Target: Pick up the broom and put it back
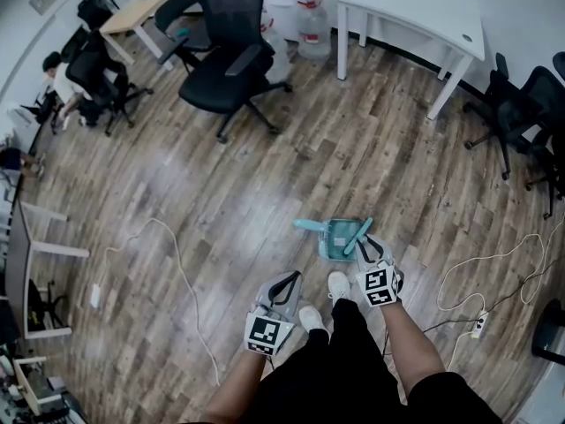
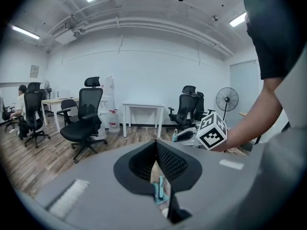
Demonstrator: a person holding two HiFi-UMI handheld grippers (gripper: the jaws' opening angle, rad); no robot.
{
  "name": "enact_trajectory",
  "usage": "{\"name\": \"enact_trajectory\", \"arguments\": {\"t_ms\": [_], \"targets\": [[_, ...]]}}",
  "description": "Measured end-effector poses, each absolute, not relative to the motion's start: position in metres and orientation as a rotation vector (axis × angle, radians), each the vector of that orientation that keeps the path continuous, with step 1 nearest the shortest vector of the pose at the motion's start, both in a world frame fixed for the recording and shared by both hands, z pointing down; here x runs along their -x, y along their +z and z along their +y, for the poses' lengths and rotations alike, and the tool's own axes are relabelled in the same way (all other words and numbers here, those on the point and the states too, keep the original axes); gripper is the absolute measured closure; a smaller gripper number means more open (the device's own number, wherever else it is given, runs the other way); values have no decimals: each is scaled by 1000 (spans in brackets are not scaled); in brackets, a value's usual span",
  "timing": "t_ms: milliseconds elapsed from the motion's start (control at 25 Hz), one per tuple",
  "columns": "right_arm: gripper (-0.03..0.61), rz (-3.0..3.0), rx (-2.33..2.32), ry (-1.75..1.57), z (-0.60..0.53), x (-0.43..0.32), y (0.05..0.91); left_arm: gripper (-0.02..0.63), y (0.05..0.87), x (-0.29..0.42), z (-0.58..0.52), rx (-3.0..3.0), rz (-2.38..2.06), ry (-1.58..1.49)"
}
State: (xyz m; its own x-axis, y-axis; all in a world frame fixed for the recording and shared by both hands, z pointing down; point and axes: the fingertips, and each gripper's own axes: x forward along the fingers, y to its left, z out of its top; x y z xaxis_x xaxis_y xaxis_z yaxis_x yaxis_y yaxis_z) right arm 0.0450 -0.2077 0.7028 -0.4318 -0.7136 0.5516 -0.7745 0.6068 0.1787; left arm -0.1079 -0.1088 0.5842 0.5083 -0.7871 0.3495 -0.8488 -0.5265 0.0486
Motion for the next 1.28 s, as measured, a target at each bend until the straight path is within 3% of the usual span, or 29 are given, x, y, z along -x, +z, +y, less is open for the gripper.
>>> {"name": "enact_trajectory", "arguments": {"t_ms": [1280], "targets": [[489,-2636,-1506,-112,-181,-48,389,595,466,87,-161,-2703,-1380,43]]}}
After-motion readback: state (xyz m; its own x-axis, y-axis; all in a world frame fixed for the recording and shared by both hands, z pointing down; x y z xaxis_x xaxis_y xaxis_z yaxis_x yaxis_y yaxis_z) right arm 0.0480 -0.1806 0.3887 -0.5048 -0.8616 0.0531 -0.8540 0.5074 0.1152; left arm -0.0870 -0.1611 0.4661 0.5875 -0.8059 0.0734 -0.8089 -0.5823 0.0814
